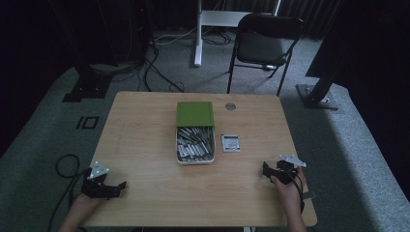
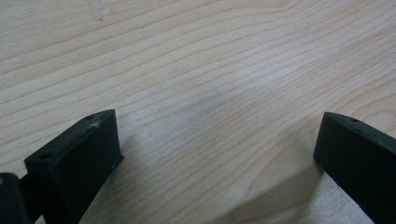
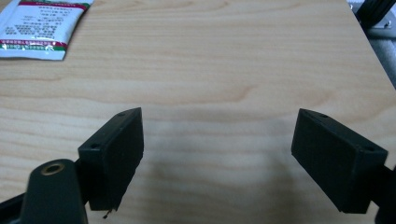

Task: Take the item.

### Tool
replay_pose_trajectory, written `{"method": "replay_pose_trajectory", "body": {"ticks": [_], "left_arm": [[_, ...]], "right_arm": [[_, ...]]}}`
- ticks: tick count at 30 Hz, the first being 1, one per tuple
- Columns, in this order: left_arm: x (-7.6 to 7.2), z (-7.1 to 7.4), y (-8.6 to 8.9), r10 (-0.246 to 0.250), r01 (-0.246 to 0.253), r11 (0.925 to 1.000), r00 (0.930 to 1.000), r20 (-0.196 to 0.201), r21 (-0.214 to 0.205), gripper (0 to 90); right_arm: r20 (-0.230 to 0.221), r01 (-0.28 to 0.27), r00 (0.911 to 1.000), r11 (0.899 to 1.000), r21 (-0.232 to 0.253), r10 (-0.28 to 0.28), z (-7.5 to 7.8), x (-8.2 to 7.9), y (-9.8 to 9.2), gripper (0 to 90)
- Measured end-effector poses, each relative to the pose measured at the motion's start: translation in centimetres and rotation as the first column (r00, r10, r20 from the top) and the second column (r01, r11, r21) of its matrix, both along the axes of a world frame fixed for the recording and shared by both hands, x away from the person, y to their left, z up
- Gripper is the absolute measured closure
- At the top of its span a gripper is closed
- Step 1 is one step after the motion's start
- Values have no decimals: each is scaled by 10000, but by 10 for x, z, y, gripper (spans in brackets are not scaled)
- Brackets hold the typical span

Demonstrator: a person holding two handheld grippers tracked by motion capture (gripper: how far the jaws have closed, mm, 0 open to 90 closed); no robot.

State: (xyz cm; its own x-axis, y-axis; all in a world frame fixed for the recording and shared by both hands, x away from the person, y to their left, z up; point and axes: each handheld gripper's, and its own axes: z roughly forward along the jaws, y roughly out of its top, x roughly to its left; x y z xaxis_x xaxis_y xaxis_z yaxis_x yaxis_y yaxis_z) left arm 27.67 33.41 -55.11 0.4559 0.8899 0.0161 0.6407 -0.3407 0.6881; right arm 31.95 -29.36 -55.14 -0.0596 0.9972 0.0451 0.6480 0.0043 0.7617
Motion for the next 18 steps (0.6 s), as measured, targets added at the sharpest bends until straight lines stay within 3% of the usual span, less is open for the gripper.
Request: {"method": "replay_pose_trajectory", "body": {"ticks": [4, 7, 10, 18], "left_arm": [[0, 0, 0, -2, 2, 10000, 10000, 4, 0, 14], [0, 0, 0, 0, 0, 10000, 10000, 16, -7, 14], [0, 0, 0, 4, -4, 10000, 10000, 16, -13, 14], [0, 0, 0, -1, 1, 10000, 10000, 16, -8, 14]], "right_arm": [[-281, 186, 9994, 9998, 49, -184, -4, -6, -6, 171], [-176, 601, 9980, 9981, -129, -604, -4, -12, -10, 172], [-435, 623, 9970, 9977, -266, -634, -5, -17, -13, 171], [-458, 627, 9969, 9977, -255, -638, -5, -30, -15, 157]]}}
